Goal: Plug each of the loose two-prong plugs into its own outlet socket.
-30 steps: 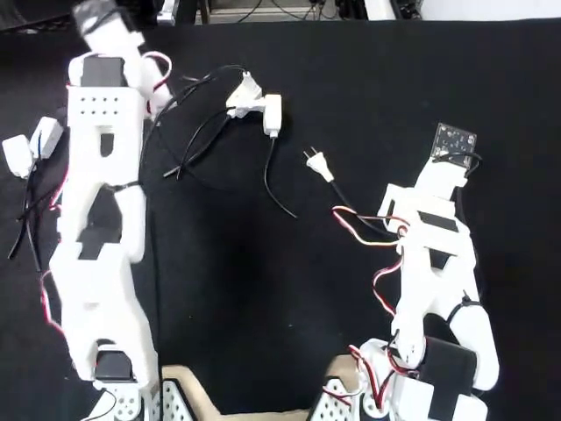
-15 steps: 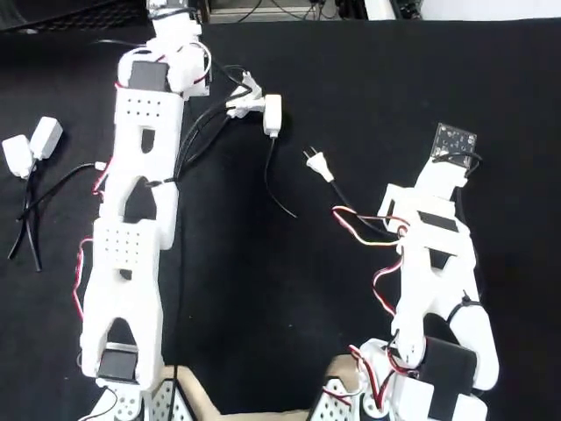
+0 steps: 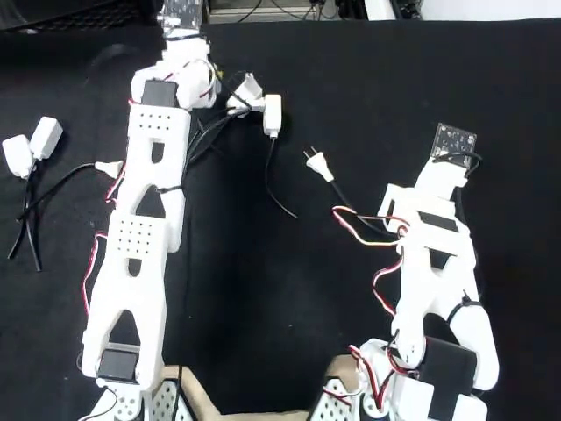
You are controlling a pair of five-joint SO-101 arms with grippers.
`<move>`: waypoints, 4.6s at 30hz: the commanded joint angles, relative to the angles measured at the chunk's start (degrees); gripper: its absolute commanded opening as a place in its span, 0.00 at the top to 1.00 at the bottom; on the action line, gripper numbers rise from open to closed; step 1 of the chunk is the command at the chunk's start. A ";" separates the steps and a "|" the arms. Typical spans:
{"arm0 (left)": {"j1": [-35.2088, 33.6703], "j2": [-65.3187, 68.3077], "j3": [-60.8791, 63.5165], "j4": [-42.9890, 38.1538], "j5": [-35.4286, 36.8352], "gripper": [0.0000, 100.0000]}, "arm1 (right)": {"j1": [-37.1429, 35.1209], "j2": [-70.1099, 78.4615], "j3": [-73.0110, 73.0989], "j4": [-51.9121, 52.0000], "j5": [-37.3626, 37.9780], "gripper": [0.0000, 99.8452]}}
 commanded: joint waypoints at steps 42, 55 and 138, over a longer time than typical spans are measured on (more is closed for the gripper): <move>-39.60 -10.11 3.56 18.02 -14.33 0.77 | -0.62 -0.48 -1.98 -0.88 -0.26 0.77; -34.24 4.40 3.47 -1.32 -17.85 0.77 | -0.70 -0.48 -1.10 -3.16 -0.26 0.77; 8.75 -115.43 126.20 4.75 -17.85 0.82 | -1.76 -0.57 -0.92 -3.16 -0.26 0.77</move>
